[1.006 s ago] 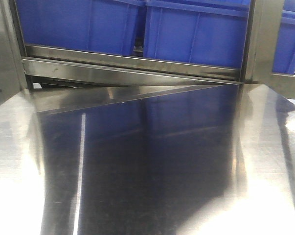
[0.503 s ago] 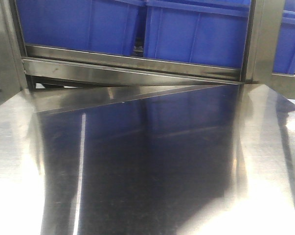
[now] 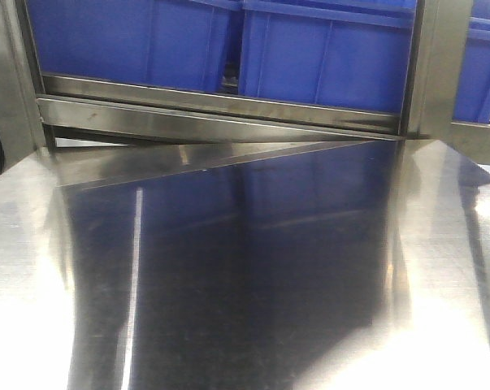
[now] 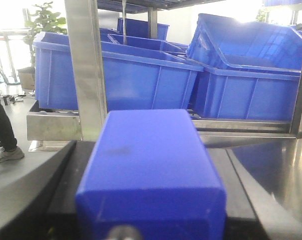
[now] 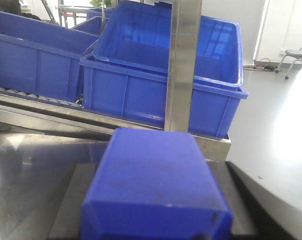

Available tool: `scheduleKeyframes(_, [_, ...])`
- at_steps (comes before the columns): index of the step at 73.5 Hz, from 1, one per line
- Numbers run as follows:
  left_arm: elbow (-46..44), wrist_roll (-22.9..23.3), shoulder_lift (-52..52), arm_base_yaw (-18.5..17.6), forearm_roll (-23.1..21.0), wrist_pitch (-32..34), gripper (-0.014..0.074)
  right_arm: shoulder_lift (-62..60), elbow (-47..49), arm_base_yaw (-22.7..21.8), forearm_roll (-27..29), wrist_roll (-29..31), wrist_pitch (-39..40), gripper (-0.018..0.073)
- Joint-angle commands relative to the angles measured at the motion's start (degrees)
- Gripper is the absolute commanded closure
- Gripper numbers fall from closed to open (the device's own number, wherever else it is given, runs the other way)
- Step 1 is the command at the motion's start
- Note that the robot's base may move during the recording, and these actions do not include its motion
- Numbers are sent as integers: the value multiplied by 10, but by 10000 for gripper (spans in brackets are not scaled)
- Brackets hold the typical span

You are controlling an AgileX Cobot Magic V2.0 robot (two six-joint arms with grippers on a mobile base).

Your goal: Pick and sort blue part to right shelf

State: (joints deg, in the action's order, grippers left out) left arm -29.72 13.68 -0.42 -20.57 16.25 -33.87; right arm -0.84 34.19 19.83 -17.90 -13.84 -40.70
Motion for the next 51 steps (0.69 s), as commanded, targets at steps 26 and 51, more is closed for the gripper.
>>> scheduleKeyframes(26, [-15, 2, -10, -4, 7, 47, 281, 10, 17, -2, -15, 4, 51, 272])
scheduleKeyframes(51, [-15, 2, -9, -4, 6, 47, 281, 12, 17, -2, -15, 4, 50, 272])
